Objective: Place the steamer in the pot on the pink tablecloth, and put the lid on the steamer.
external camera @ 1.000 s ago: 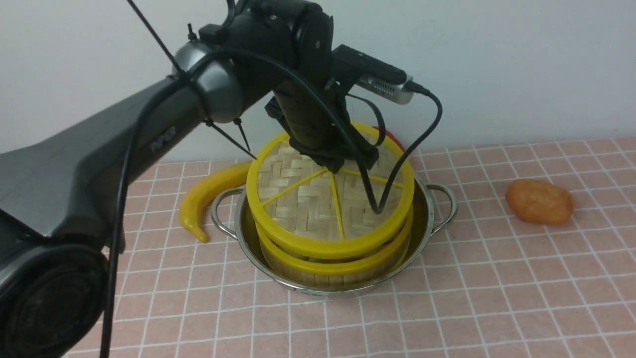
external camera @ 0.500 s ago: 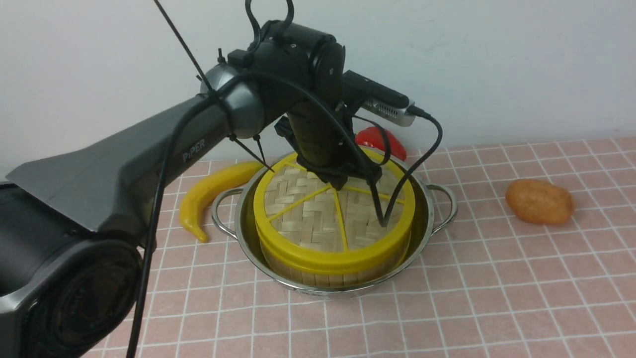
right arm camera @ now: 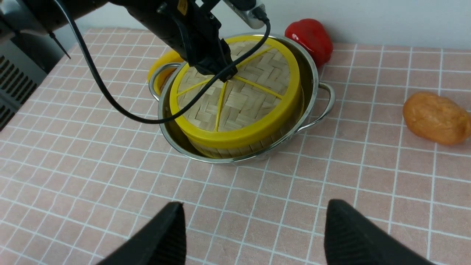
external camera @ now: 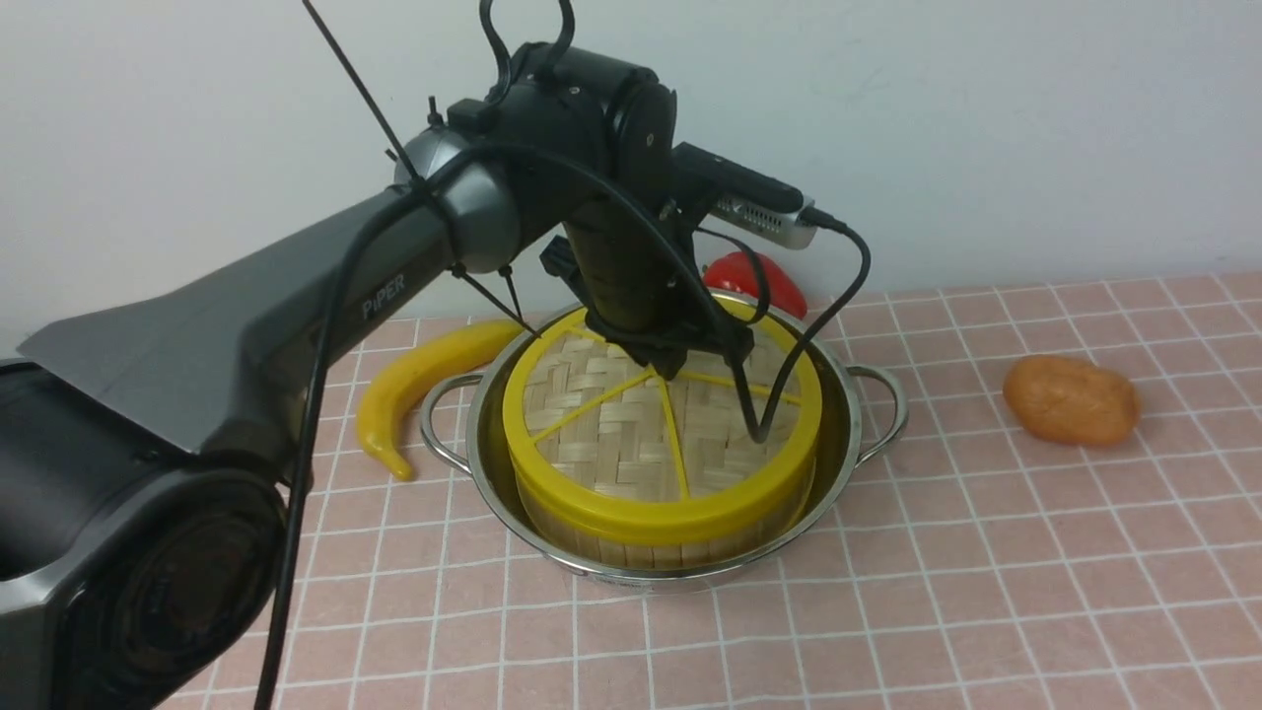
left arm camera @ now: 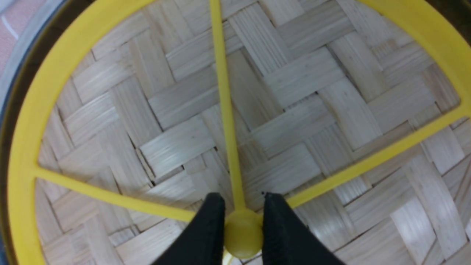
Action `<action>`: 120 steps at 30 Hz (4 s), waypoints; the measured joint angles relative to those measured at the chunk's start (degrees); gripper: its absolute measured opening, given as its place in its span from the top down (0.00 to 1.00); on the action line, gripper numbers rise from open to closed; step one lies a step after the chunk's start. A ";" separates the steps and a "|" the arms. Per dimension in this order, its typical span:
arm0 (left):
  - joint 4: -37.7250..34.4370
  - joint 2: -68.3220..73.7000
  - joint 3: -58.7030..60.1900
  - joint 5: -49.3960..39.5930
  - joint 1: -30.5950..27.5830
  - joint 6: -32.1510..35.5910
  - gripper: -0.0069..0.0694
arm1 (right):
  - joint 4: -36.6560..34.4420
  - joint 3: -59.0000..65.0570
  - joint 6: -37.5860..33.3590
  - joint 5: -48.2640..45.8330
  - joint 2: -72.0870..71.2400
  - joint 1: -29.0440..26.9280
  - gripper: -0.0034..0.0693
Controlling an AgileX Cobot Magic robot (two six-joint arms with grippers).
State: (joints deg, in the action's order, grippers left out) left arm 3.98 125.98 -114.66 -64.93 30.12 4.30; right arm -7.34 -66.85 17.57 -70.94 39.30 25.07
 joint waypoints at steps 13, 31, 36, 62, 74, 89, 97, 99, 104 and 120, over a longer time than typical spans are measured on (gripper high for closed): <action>0.92 0.93 -8.12 -4.43 -0.16 2.35 0.28 | 0.00 0.00 0.18 0.00 0.00 0.00 0.28; -6.45 -27.29 -13.47 -4.58 -0.10 5.51 0.87 | 12.50 15.91 -6.76 12.80 -20.53 0.00 0.85; -7.68 -36.35 -4.84 -4.65 -0.10 6.51 0.94 | 13.51 22.53 -5.13 16.03 -28.38 0.00 0.97; -26.93 -76.96 63.00 19.55 -0.10 7.05 0.94 | 4.05 27.60 -4.52 16.57 -31.87 0.00 0.94; -16.44 -78.64 65.78 21.44 -1.82 15.86 0.92 | 0.22 27.60 -4.52 16.57 -31.87 0.00 0.87; -9.81 -123.40 108.88 46.37 -31.90 15.15 0.90 | 0.14 27.60 -4.52 16.57 -31.87 0.00 0.78; -10.08 -125.92 115.06 46.93 -35.58 14.07 0.88 | 0.14 27.60 -4.49 16.57 -31.87 0.00 0.74; -10.21 -126.00 115.12 46.87 -35.58 14.07 0.88 | 0.14 27.60 -4.49 16.57 -31.87 0.00 0.73; -10.36 -126.00 115.12 46.87 -35.58 13.94 0.88 | 0.14 27.60 -4.49 16.57 -31.87 0.00 0.72; -10.43 -126.00 115.12 46.83 -35.58 13.81 0.84 | 5.74 32.19 -7.92 23.52 -33.81 -9.40 0.64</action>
State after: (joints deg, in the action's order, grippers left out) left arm -6.45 -0.02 0.46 -18.10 -5.46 18.11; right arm -1.60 -34.67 9.64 -47.42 5.49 15.67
